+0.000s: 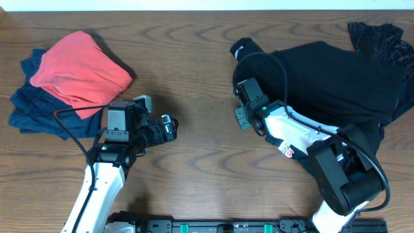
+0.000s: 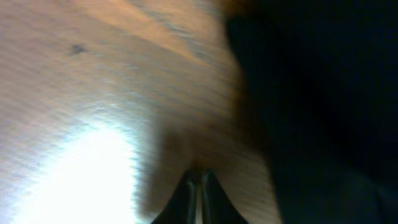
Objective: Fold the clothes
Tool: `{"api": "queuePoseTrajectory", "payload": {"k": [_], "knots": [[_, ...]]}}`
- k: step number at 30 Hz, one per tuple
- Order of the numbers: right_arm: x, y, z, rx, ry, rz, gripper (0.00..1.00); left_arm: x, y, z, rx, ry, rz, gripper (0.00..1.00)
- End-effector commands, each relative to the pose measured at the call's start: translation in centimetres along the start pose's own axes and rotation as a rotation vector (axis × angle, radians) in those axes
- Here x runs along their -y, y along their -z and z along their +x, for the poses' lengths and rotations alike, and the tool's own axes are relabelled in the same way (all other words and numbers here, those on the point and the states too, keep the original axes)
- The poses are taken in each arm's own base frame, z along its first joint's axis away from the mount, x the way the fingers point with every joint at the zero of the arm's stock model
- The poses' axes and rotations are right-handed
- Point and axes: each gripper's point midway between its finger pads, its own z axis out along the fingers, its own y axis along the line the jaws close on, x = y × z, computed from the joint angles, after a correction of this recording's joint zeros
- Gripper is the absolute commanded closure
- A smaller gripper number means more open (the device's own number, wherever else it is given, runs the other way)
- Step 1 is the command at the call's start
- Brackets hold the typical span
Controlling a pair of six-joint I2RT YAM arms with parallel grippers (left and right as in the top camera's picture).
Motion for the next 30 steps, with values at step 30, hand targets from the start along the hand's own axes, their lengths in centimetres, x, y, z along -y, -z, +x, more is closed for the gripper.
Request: {"api": "queuePoseTrajectory", "payload": {"k": [30], "knots": [[19.1,16.1,1.1,0.181,-0.573,0.175,0.43,17.6,-17.9,5.9,-0.16,-0.075,0.402,0.02]]}}
